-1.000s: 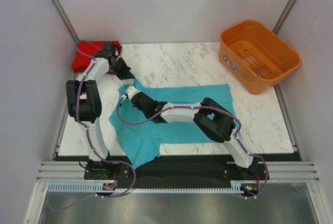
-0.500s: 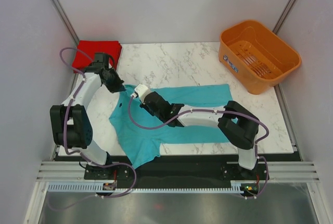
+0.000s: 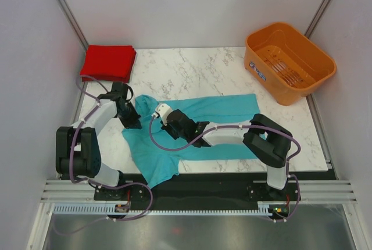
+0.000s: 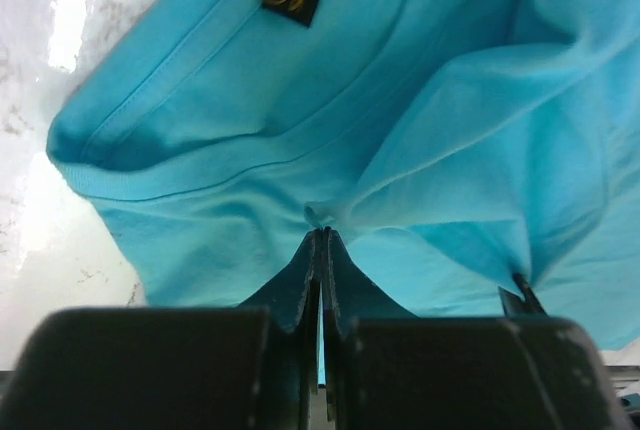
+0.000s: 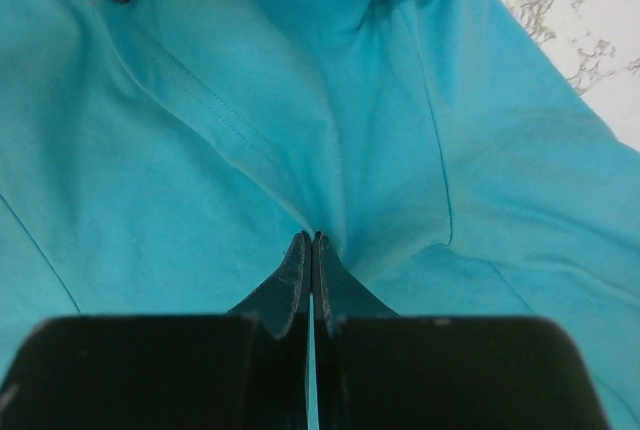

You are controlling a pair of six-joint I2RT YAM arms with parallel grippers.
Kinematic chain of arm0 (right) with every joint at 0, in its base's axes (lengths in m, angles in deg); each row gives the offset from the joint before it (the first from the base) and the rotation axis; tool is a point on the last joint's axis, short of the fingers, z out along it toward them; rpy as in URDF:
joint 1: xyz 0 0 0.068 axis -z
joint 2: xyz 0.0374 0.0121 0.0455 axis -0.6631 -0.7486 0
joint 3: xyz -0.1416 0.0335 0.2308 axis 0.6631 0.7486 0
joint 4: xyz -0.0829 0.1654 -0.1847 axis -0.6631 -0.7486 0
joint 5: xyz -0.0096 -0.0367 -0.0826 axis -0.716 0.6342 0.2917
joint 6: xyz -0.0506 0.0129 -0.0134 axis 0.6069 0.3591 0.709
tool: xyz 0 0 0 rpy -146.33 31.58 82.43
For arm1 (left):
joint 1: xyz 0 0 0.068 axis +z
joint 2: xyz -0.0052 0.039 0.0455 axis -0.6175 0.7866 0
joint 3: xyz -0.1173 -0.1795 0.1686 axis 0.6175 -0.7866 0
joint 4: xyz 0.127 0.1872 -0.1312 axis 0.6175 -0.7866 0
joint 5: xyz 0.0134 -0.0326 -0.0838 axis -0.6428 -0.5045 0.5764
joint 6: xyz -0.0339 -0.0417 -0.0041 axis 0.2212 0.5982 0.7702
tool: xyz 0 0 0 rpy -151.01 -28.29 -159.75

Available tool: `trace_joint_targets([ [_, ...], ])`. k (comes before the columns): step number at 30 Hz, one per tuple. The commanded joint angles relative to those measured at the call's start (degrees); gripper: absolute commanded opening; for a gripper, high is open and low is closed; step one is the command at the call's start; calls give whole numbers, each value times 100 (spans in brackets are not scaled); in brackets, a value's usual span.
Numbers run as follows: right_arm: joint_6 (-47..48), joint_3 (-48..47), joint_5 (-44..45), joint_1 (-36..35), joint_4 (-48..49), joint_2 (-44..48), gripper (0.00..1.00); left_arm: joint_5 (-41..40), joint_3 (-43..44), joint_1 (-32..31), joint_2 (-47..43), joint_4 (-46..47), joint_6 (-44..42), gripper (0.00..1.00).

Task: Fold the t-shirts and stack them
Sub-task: Fold the tshirt

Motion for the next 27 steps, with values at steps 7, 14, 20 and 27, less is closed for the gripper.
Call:
trace_joint_targets([
  [7, -260, 259, -298, -23, 90, 420, 24, -242, 5, 28, -265, -197, -21, 38],
  [14, -743, 57, 114, 276, -674, 983, 34, 81, 1743, -269, 498, 31, -811, 49],
  [20, -1182, 153, 239, 785, -868, 1185, 34, -674, 2704, -1018, 1561, 84, -1516, 61],
  [27, -1402, 241, 283, 1111, -842, 1089, 34, -1472, 3293, -1211, 2669, -196, -1507, 62],
])
